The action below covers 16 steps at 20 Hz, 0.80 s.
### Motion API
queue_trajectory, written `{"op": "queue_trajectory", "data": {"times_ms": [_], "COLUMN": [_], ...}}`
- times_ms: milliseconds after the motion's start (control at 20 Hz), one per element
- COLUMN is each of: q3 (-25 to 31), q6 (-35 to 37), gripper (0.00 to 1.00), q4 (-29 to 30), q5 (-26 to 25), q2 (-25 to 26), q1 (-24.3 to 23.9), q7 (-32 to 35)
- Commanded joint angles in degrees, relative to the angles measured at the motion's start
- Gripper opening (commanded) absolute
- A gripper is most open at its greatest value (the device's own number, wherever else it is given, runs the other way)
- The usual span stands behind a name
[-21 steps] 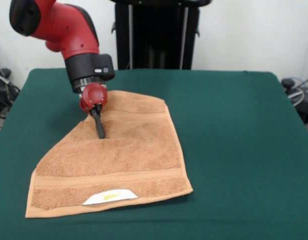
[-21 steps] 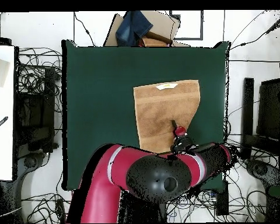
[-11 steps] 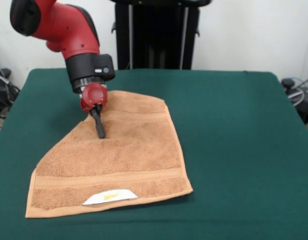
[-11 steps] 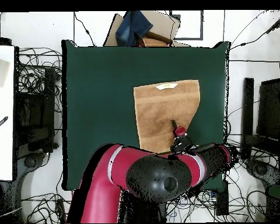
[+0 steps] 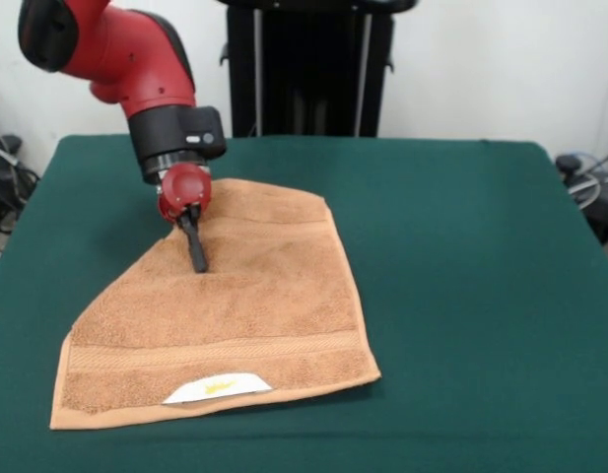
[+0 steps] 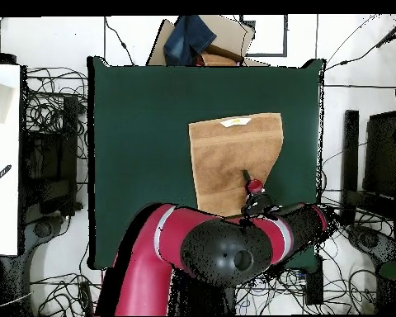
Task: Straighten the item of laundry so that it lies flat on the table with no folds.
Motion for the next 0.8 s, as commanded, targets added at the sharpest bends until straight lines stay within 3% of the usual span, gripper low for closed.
{"op": "queue_trajectory", "data": {"times_ms": [50,150,250,550,700,750,800], "q3": [15.8,14.0,11.08,4.16,-1.45,-3.43,-7.38], "q6": [29.75,28.18,21.48,9.92,8.09,5.32,-2.37], "gripper": [0.0,0.0,0.0,0.0,0.0,0.0,0.0], "q4": [-10.88,-8.31,-4.77,11.82,16.55,16.9,16.08], "q5": [-0.73,-8.46,-13.83,-23.81,-31.29,-35.56,-44.43], "q2": [6.2,3.07,0.55,-9.6,-12.38,-12.7,-12.46], "q1": [2.36,3.57,3.83,4.5,6.64,6.51,4.98], "q7": [12.16,20.07,23.47,21.57,25.95,28.05,31.71]}}
